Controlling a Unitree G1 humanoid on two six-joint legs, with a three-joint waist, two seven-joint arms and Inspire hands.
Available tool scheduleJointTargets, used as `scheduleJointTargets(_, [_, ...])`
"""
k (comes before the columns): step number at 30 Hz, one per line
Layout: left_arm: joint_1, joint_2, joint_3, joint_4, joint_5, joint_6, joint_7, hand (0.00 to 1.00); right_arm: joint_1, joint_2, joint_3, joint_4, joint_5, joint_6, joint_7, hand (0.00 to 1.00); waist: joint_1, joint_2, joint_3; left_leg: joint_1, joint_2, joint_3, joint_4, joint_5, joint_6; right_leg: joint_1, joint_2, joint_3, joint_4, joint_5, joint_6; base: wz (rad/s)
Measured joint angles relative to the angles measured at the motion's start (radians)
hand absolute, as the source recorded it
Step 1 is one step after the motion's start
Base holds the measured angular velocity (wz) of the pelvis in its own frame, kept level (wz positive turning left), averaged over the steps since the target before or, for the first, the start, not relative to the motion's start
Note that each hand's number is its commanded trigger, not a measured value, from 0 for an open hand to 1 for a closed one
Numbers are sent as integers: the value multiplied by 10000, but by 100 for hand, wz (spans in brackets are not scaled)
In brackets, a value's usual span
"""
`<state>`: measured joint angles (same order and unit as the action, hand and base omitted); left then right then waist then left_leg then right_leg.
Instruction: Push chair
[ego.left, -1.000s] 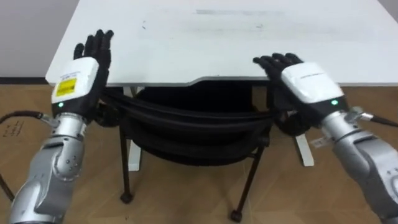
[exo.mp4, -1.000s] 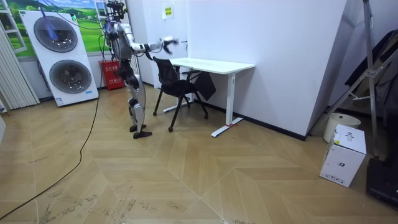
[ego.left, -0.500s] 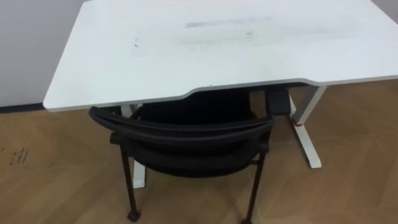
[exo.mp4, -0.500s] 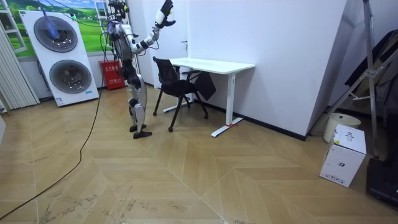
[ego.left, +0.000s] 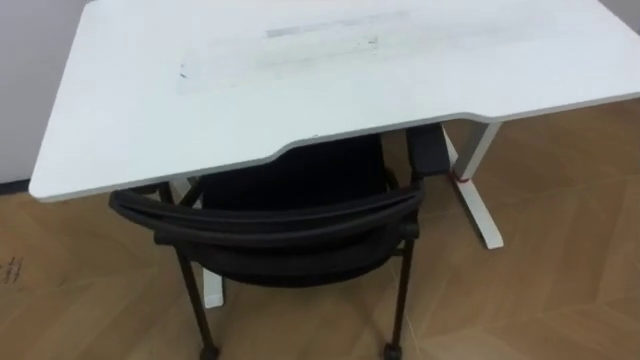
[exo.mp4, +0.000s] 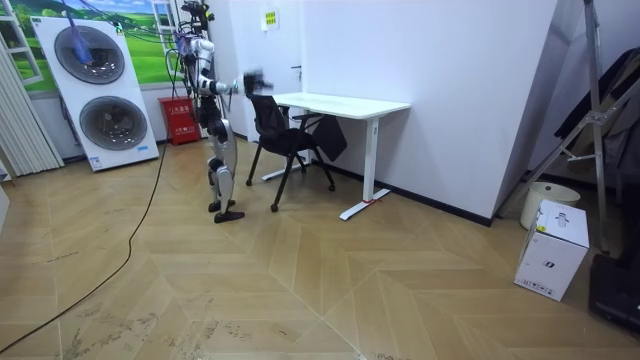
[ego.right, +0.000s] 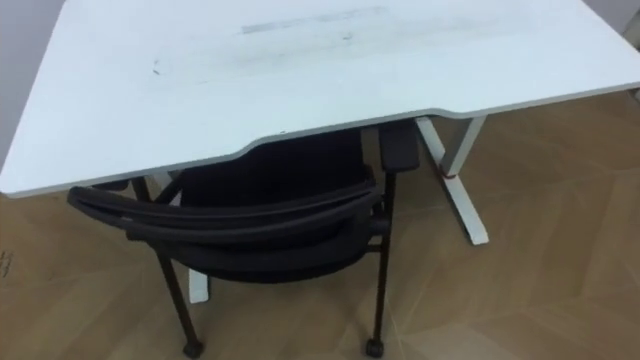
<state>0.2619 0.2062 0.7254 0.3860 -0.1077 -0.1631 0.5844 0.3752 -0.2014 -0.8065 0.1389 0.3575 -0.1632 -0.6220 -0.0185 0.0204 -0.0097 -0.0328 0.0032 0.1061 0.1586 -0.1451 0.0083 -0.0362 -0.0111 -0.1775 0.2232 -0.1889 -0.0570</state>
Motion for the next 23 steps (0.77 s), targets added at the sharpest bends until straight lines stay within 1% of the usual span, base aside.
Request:
scheduleJointTargets(1, [153,-90,-113,481,-180,-2,-3,0,136,184,125,596,430,27,176,0,4,-11,-5,23,8,2,1,-25,-3,13,3,27,9,-19,5,-7])
scheduleJointTargets(2, [515,-202,-400,1548,-508,-14,-60,0,379,499,410,1893,1139,52,565,0,4,-24,-19,70,18,1,21,-86,-14,71,15,86,11,-55,6,-8])
scheduleJointTargets(3, [787,-366,-444,2597,-890,25,-133,0,464,803,440,3206,1685,158,939,0,-10,33,-43,79,34,0,104,-197,-24,110,30,126,-26,-106,12,-8])
scheduleJointTargets(4, [924,-451,-445,3075,-1075,28,-156,0,518,918,447,3847,1926,170,1079,0,-20,44,-59,87,37,0,149,-248,-22,110,23,125,-4,-144,19,-3])
scheduleJointTargets(5, [1144,-553,-434,4064,-1262,-18,-266,0,701,1060,508,5066,2212,179,1390,0,-25,91,-92,91,32,-3,222,-333,-18,104,3,126,78,-237,38,0])
scheduleJointTargets(6, [1336,-591,-409,5108,-1391,-57,-339,0,821,1120,631,6225,2278,179,1667,0,-3,115,-95,102,22,2,298,-407,-13,79,-31,136,228,-347,55,0])
scheduleJointTargets(7, [1424,-597,-373,5647,-1443,-80,-410,0,870,1147,746,6768,2257,166,1797,0,17,129,-99,107,21,5,302,-451,-17,76,-42,140,287,-388,53,-3])
scheduleJointTargets(8, [1652,-616,-308,6623,-1408,-87,-608,0,888,1153,944,7913,2060,164,2144,0,24,104,-114,160,18,37,313,-495,-19,104,-66,140,377,-461,57,-9])
scheduleJointTargets(9, [1882,-695,-254,7485,-1371,-99,-833,0,861,1160,1123,8932,1670,168,2503,0,83,128,-104,321,23,130,299,-516,-22,182,-49,259,366,-497,76,-16])
scheduleJointTargets(10, [1986,-753,-237,7898,-1364,-84,-964,0,842,1159,1198,9383,1466,193,2675,0,156,126,-108,407,35,210,282,-527,-25,236,-37,338,345,-497,77,-21])
scheduleJointTargets(11, [2211,-888,-420,8499,-1340,21,-1262,0,812,1159,1511,10066,1241,313,3010,0,206,116,-111,459,54,228,326,-603,-19,360,-37,334,307,-498,82,-7])
scheduleJointTargets(12, [2313,-987,-794,8982,-1164,224,-1579,0,717,1157,1979,10663,945,453,3283,0,192,111,-109,439,51,200,445,-639,2,409,-46,302,293,-513,107,0])
scheduleJointTargets(13, [2324,-1063,-993,9111,-1047,346,-1717,0,636,1159,2180,10884,756,556,3410,0,211,103,-108,431,43,197,501,-643,7,406,-59,289,299,-512,113,14])
scheduleJointTargets(14, [2274,-1183,-1409,9440,-754,554,-2026,0,359,1147,2593,11309,511,690,3615,0,234,77,-104,425,23,182,532,-642,13,415,-80,264,298,-510,136,10])
scheduleJointTargets(15, [2154,-1239,-1833,9772,-566,775,-2349,0,44,1140,2978,11669,543,817,3867,0,232,53,-93,451,4,136,564,-643,18,482,-91,237,289,-517,153,12])
scheduleJointTargets(16, [2118,-1268,-2070,9857,-563,872,-2512,0,-80,1139,3212,11787,601,886,3996,0,221,39,-83,483,-7,78,588,-647,27,547,-93,206,261,-516,160,16])
scheduleJointTargets(18, [1994,-1319,-3058,9878,-529,1124,-3149,0,-404,1101,4067,11859,732,1145,4439,0,240,28,-79,533,-31,-91,611,-684,82,727,-110,48,180,-513,192,18])
scheduleJointTargets(19, [1950,-1330,-3222,9880,-514,1167,-3275,0,-515,1076,4219,11867,737,1209,4517,0,236,28,-78,517,-35,-106,612,-684,84,719,-117,18,182,-513,195,12])
scheduleJointTargets(20, [1836,-1342,-3345,9878,-257,1252,-3517,0,-714,1040,4438,11895,744,1275,4707,0,239,28,-77,479,-38,-124,628,-678,91,716,-139,-71,170,-507,197,11])
scheduleJointTargets(21, [1713,-1362,-3358,9810,183,1371,-3653,0,-920,993,4602,11938,741,1335,4876,0,234,25,-79,436,-41,-145,660,-673,100,724,-189,-235,166,-493,180,12])
scheduleJointTargets(22, [1650,-1370,-3374,9748,406,1432,-3720,0,-1007,961,4708,11967,740,1355,4973,0,237,26,-78,419,-49,-150,673,-671,102,722,-195,-259,160,-489,180,15])
scheduleJointTargets(23, [1527,-1373,-3427,9625,780,1598,-3863,0,-1159,926,4823,11978,743,1432,5132,0,236,25,-77,401,-66,-169,748,-665,109,727,-204,-296,158,-486,187,9])
